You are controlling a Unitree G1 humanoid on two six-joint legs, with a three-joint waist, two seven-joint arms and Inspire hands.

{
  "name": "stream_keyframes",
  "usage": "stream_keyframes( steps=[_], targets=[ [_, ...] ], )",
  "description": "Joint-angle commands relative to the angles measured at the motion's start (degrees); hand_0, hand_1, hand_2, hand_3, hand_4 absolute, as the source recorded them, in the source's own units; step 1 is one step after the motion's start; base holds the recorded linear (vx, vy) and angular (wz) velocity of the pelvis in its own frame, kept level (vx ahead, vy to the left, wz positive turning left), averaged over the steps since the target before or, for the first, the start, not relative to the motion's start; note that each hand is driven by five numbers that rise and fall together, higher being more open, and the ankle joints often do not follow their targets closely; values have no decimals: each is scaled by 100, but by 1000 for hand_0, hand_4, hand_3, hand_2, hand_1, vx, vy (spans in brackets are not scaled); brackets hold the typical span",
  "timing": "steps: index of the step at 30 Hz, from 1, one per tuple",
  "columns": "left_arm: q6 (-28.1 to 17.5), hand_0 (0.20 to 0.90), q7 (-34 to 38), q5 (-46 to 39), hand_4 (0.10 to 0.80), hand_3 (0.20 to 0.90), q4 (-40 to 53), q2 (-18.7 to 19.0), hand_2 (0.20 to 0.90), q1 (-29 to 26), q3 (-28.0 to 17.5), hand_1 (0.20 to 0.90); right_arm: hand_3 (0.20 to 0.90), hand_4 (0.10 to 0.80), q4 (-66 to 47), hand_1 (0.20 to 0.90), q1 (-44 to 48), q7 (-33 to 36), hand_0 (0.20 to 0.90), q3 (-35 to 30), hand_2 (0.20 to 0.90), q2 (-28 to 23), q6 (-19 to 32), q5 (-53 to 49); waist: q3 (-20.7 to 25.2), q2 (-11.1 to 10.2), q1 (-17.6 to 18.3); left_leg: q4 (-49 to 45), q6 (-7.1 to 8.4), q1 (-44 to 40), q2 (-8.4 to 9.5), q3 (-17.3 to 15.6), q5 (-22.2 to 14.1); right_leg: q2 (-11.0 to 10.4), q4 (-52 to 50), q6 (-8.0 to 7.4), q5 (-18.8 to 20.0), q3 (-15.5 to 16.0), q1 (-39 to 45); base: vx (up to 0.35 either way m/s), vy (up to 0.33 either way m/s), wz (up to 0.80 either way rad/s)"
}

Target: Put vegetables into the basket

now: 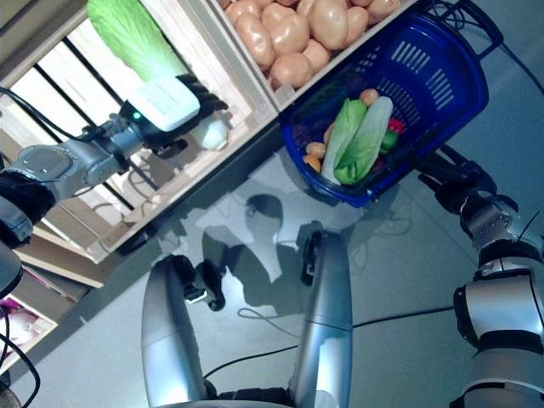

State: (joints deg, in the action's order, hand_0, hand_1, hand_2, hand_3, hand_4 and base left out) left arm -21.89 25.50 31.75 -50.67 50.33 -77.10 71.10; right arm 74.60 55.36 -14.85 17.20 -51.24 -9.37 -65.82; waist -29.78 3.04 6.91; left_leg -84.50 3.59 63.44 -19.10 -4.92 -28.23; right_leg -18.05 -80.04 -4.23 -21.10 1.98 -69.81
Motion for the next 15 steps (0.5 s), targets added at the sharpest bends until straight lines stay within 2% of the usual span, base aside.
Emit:
stream_keyframes(
  steps=[1, 7, 9, 10, 15],
  targets=[
    [33, 900, -248, -23, 800, 900, -190, 238, 900, -340, 134, 900, 900, 800, -36, 900, 110, -153, 900, 7, 900, -13, 318, -299, 95, -163, 53, 95, 390, 381, -210, 331, -198, -444, 617, -499, 488, -342, 208, 0, 0, 0],
    [314, 900, -885, -346, 800, 900, -282, 109, 900, -566, 268, 900, 900, 800, -78, 900, 111, -239, 900, 7, 900, -35, 338, -299, 133, -200, 99, -27, 365, 594, -263, 378, -202, -427, 524, -474, 500, -402, -3, -7, -5, -4],
    [364, 566, -1003, -439, 577, 566, -291, 105, 566, -611, 283, 566, 900, 800, -96, 900, 96, -253, 900, 2, 900, -35, 349, -308, 143, -204, 108, -36, 355, 623, -273, 381, -199, -422, 514, -472, 503, -410, -33, 0, 0, 0],
    [419, 300, -1091, -485, 400, 300, -301, 65, 300, -640, 266, 300, 900, 800, -134, 900, 63, -249, 900, -9, 900, -32, 371, -340, 153, -213, 119, -55, 336, 665, -278, 378, -194, -407, 492, -459, 503, -412, -73, -14, -1, -3],
    [319, 300, -1134, -471, 400, 300, -434, 26, 300, -684, 250, 300, 900, 800, -137, 900, -1, -278, 900, -84, 900, -104, 367, -455, 188, -223, 147, -54, 288, 659, -288, 346, -192, -411, 517, -427, 527, -397, -71, -5, 0, -2]
  ],
)
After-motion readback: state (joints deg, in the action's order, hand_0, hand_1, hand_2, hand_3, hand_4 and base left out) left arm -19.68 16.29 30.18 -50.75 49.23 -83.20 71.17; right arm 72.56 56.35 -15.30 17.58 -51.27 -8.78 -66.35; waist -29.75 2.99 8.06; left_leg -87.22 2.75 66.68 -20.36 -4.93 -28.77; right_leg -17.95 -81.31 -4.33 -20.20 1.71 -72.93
